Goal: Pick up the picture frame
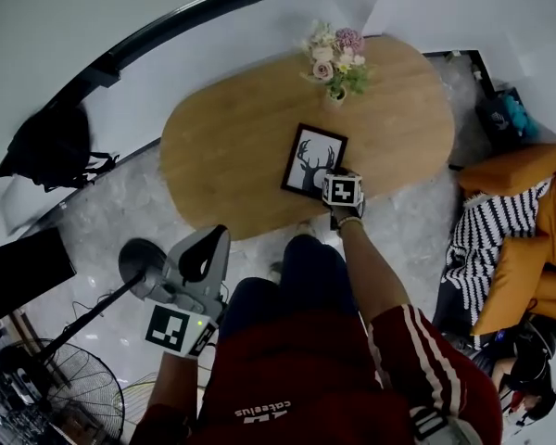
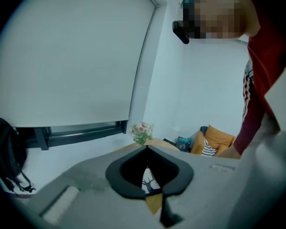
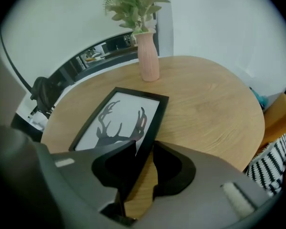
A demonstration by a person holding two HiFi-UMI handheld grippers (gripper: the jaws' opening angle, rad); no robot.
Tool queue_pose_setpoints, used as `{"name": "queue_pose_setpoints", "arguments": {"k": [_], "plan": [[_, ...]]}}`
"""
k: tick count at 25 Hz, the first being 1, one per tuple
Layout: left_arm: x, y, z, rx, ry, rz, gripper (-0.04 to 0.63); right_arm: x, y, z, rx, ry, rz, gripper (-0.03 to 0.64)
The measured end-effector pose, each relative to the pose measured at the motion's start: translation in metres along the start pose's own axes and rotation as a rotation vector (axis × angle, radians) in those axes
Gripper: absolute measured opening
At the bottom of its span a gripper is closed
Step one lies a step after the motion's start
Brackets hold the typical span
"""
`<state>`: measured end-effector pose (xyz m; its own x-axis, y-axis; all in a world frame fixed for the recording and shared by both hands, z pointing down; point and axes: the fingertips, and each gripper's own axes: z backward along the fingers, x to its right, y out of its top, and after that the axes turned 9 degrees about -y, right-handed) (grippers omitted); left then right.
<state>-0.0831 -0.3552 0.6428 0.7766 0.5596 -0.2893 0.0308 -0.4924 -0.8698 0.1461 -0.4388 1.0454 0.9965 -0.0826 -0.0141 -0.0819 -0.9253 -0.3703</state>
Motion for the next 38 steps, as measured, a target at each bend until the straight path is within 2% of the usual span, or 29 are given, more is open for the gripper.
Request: {"name": "queue_pose_setpoints", "arguments": {"k": [6,10,12,15,20,24,29,35,38], "plan": [[0.0,0.015,0.002,0.01,0.005,-0.008,0.002,0.003,0.001,-0.002,-0.032,-0.017,-0.046,0.113],[-0.002,0.022,0.005,-0.001,0.004,-0.032,0.002,0.008,0.002,-0.002,-0.033,0.006,-0.194,0.083],[-0.004,0.023,0.008,-0.014,0.009,-0.033,0.002,0.01,0.002,0.0,-0.02,0.016,-0.221,0.066],[-0.004,0.03,0.01,0.01,0.013,-0.026,0.002,0.008,0.009,0.007,0.018,0.03,-0.182,0.066],[-0.002,0.036,0.025,-0.014,0.02,-0.017,0.002,0.002,0.028,0.035,0.086,0.05,-0.146,0.066],[0.003,0.053,0.042,0.03,0.015,0.01,0.002,-0.001,0.044,0.073,0.137,0.059,-0.12,0.066],[0.01,0.075,0.067,0.06,0.004,-0.028,0.002,-0.005,0.062,0.131,0.205,0.077,-0.074,0.066],[0.021,0.091,0.107,0.081,0.02,-0.052,0.002,-0.007,0.072,0.207,0.28,0.08,-0.068,0.066],[0.031,0.091,0.125,0.124,0.031,-0.059,0.002,0.0,0.069,0.247,0.334,0.082,-0.061,0.066]]}}
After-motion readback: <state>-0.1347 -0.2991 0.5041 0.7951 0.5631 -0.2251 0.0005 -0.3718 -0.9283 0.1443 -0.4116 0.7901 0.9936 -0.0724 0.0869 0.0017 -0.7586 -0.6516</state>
